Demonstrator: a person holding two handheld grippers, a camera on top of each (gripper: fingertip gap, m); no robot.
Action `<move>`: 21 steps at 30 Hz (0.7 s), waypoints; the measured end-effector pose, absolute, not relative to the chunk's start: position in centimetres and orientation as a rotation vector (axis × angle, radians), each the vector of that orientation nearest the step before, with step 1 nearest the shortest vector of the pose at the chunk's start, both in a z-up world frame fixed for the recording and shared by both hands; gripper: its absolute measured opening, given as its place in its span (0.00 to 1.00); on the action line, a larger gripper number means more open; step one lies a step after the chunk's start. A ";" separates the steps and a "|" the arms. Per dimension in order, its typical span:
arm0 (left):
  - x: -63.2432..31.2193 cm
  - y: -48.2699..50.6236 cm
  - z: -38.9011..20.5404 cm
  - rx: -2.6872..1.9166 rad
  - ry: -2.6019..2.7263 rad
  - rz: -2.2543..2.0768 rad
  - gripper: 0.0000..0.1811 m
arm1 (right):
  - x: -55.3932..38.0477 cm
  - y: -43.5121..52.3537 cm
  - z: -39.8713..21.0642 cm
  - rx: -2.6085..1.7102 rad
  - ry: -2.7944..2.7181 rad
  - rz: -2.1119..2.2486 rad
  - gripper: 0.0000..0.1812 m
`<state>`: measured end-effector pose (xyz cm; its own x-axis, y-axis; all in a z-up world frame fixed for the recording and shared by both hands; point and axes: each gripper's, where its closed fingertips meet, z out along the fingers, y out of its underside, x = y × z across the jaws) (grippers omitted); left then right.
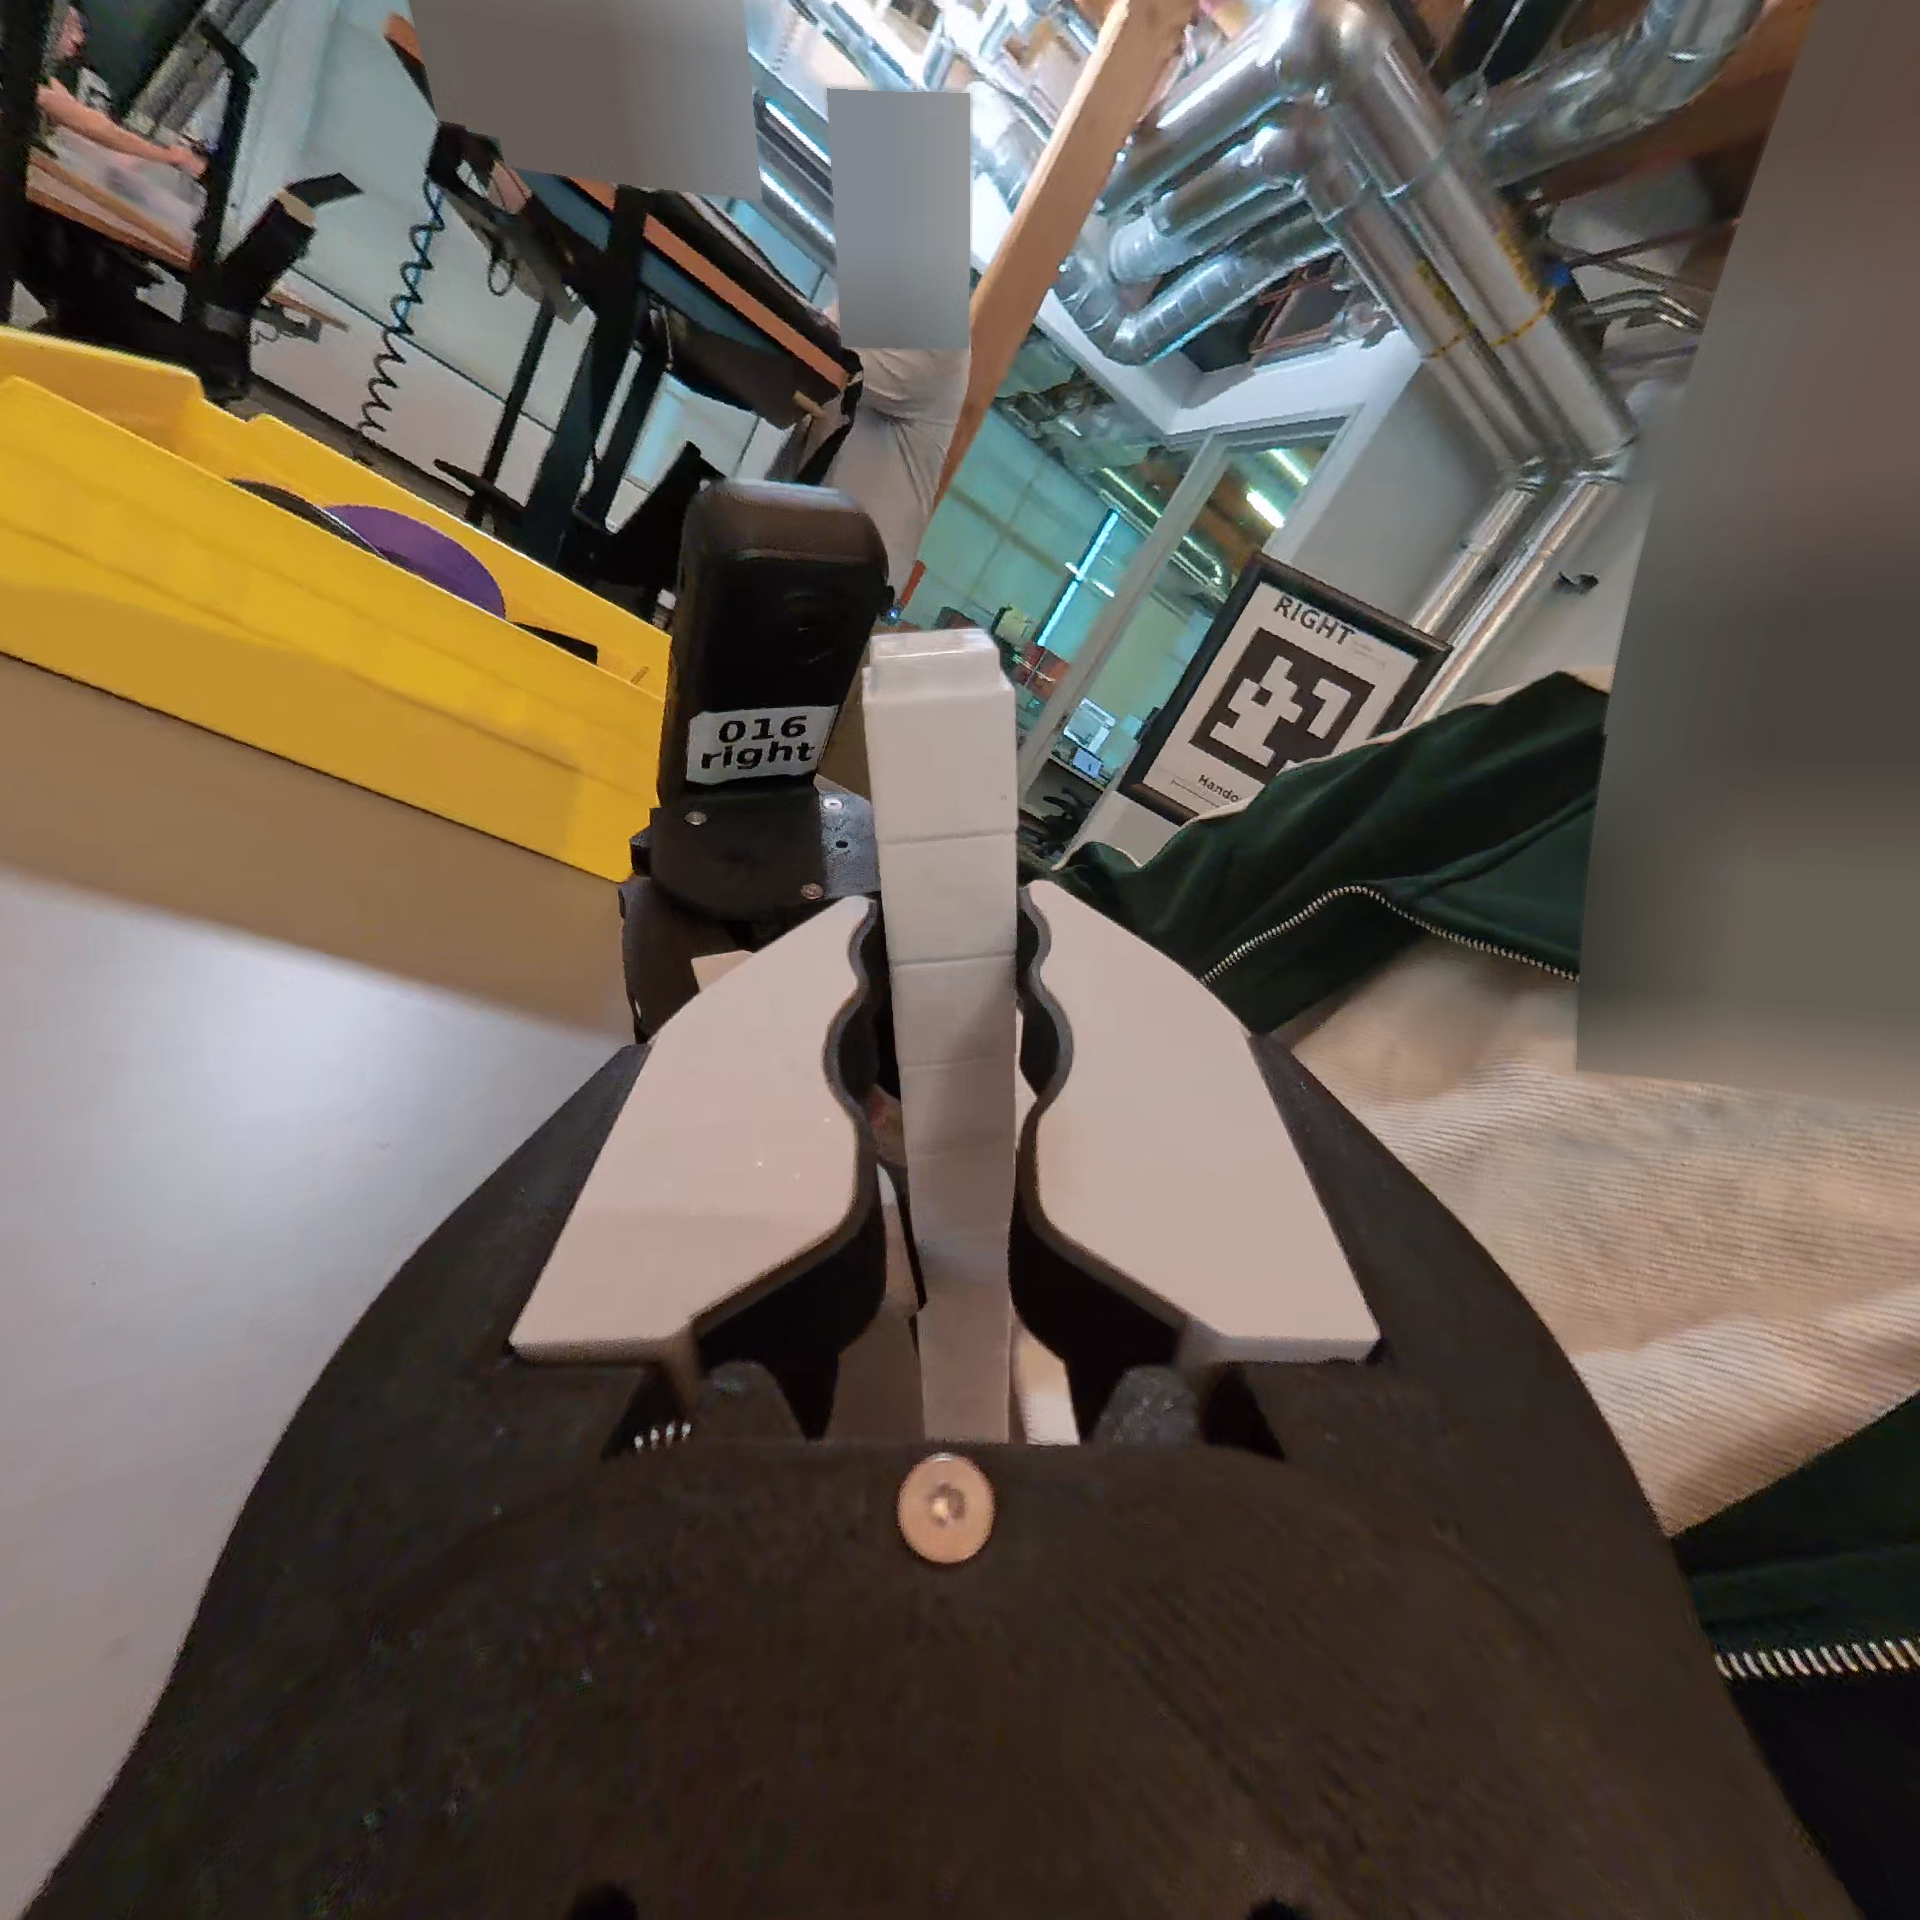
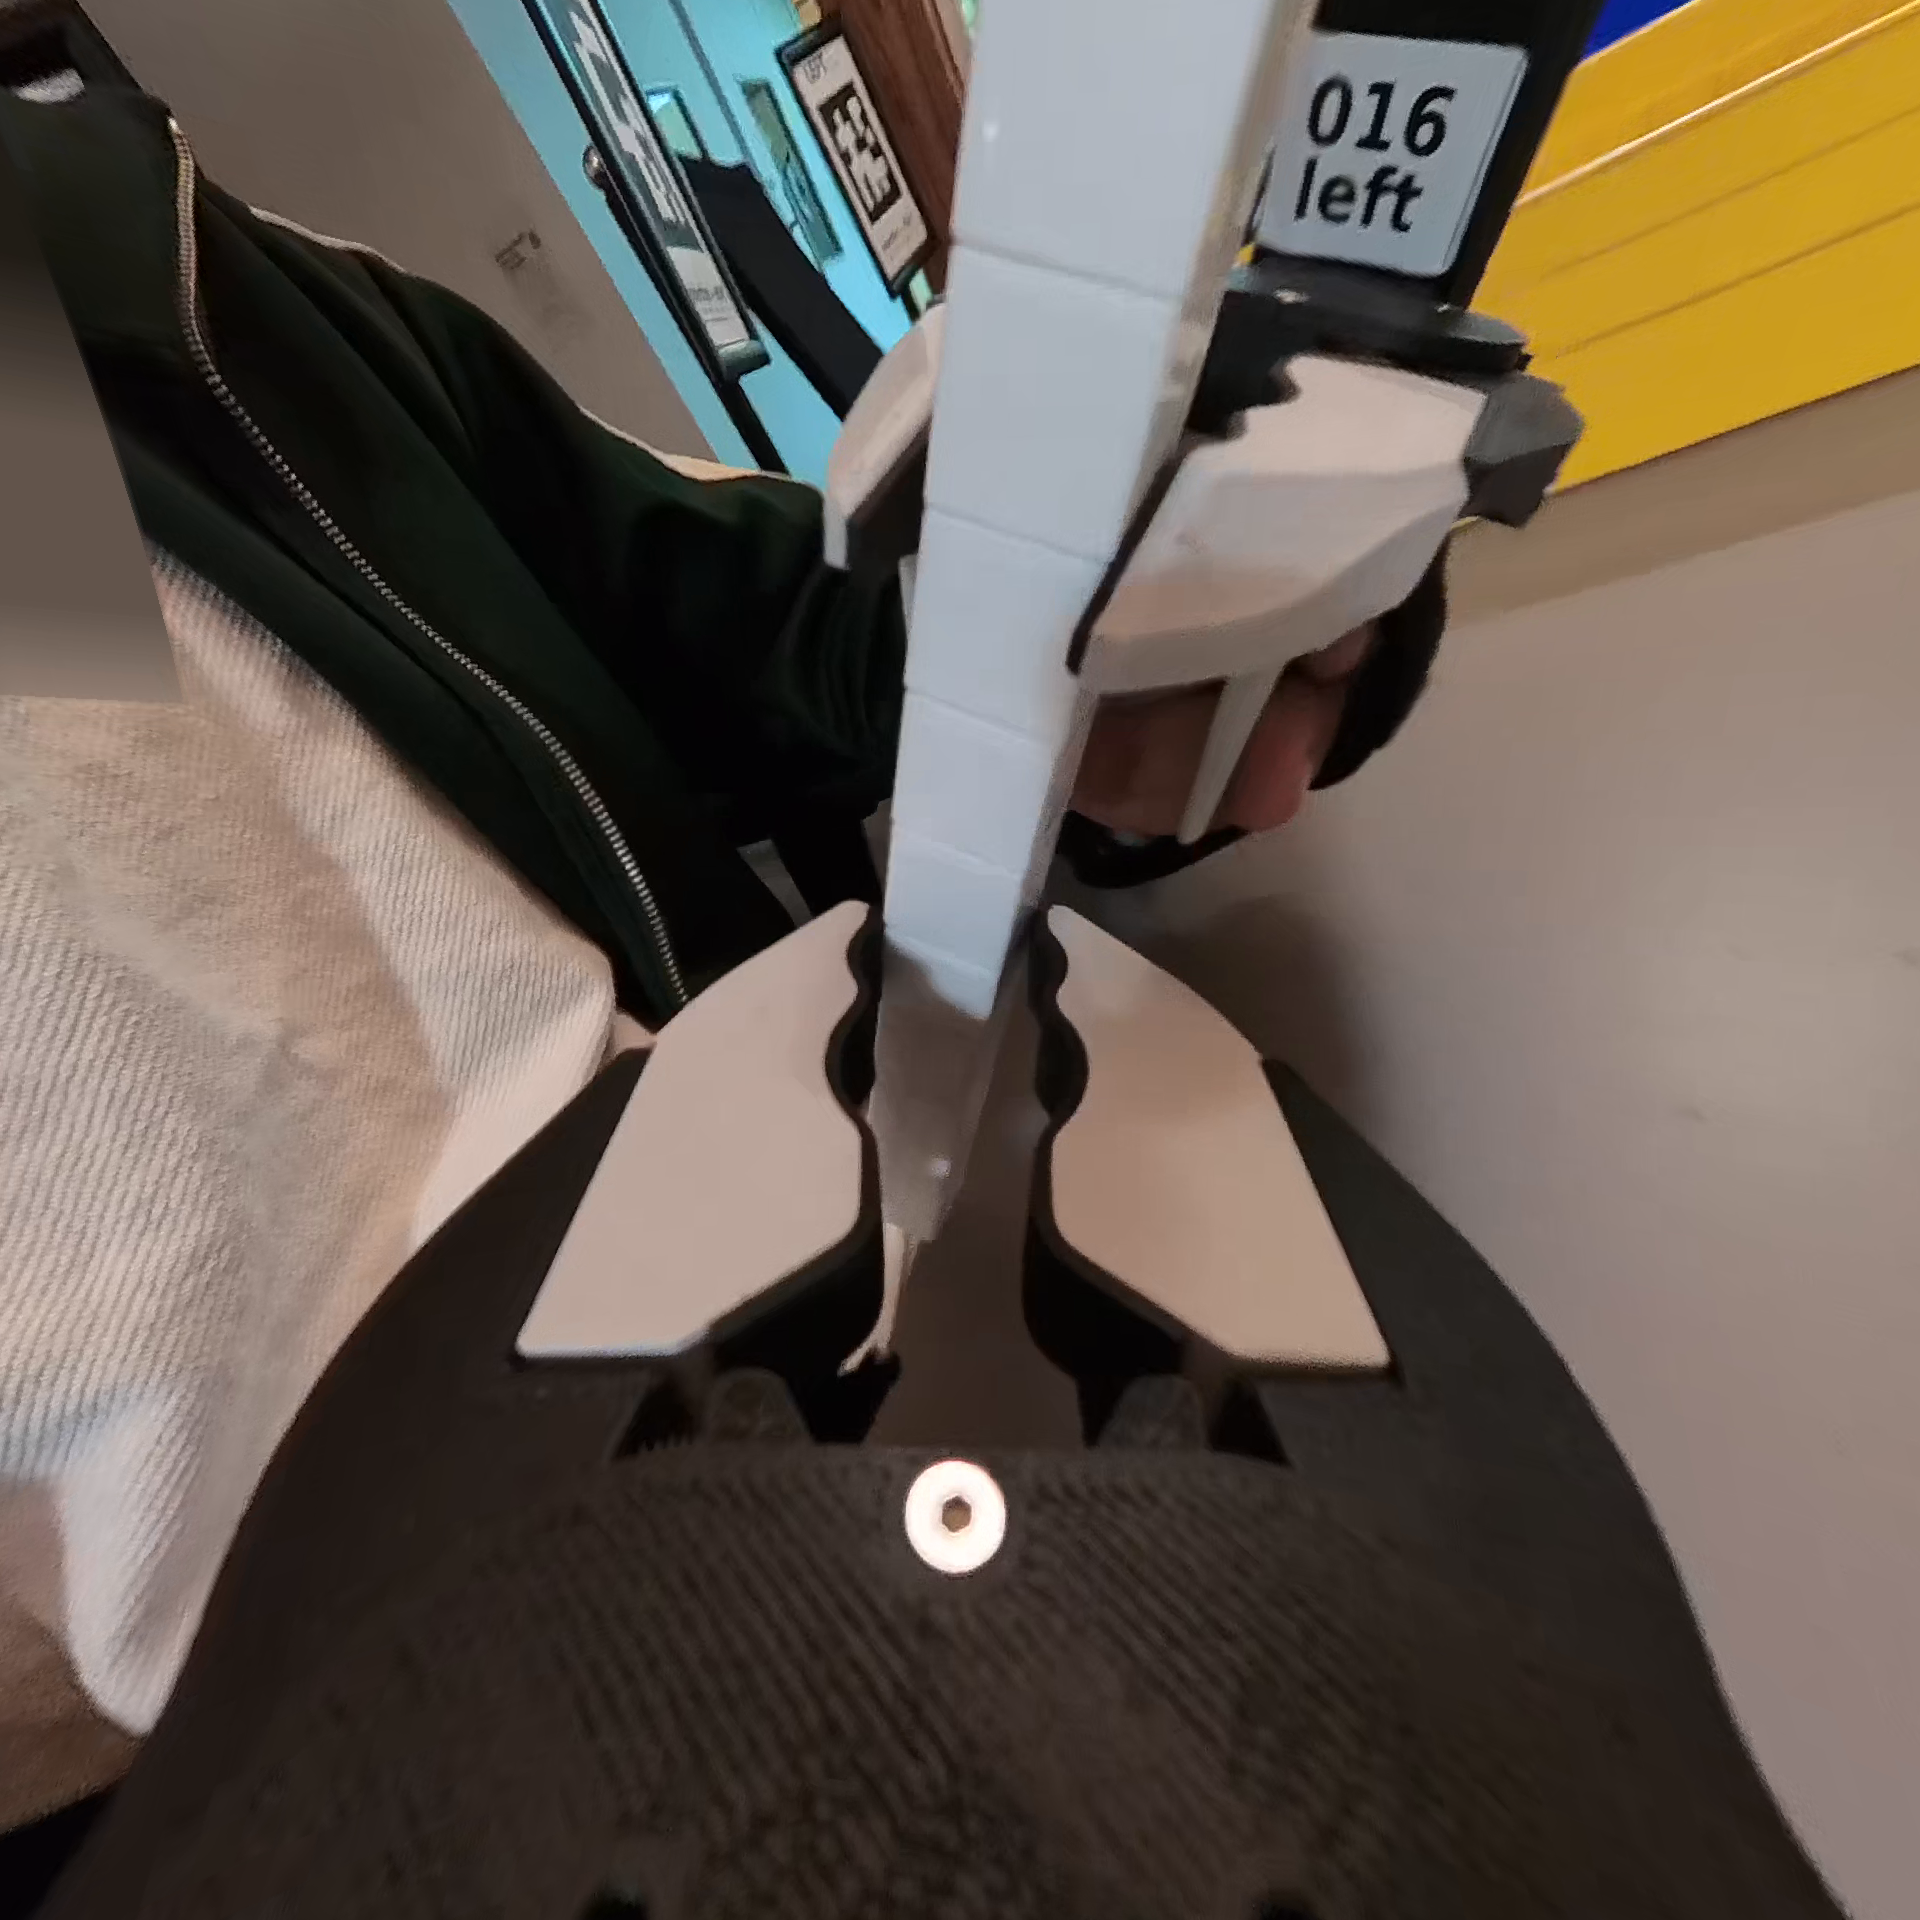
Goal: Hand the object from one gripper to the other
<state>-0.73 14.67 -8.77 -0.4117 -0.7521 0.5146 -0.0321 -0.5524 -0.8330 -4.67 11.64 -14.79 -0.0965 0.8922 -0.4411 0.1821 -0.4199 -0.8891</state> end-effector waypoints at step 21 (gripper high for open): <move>-3.0 21.6 -9.2 -1.489 0.748 -1.664 0.13 | -2.6 18.8 -14.6 -1.668 -0.691 1.242 0.34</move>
